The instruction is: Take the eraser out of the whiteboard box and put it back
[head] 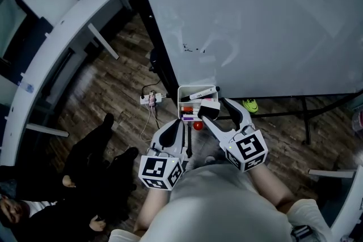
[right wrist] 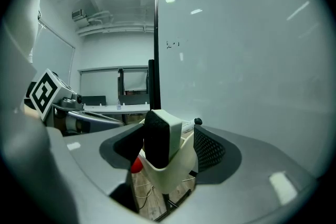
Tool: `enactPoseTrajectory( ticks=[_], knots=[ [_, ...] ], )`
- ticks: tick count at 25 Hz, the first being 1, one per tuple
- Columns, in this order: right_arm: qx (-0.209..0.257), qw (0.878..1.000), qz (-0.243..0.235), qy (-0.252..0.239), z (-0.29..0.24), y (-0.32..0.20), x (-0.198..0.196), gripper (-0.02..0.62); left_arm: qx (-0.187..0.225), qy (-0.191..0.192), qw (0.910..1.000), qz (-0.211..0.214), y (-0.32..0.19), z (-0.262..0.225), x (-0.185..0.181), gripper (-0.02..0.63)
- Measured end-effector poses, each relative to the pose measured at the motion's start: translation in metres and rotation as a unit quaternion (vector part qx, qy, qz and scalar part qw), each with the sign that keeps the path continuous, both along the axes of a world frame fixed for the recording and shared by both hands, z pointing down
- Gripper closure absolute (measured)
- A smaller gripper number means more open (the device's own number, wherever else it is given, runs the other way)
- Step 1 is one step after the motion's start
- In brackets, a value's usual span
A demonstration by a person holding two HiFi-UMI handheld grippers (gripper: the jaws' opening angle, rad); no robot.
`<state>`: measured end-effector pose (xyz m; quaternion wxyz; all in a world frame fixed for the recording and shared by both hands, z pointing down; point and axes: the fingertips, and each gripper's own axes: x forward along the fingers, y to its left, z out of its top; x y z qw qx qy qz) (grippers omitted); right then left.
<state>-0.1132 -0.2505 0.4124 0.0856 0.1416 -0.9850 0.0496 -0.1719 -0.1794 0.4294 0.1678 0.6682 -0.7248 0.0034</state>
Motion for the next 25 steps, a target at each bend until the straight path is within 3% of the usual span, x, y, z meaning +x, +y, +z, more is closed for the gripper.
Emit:
enactPoseTrajectory(
  ticks=[6, 11, 25],
  knots=[
    [0.007, 1.0, -0.023, -0.005, -0.001, -0.001, -0.01, 0.313, -0.001, 0.0, 0.9998, -0.019, -0.002, 0.003, -0.005, 0.601],
    [0.015, 0.999, -0.039, -0.011, -0.002, 0.004, -0.015, 0.361, -0.003, 0.002, 0.9994, -0.033, 0.002, 0.004, -0.01, 0.601],
    [0.032, 0.999, -0.025, -0.003, -0.002, 0.004, -0.013, 0.387, -0.003, 0.003, 0.9992, -0.041, 0.01, 0.005, -0.01, 0.601]
  ],
)
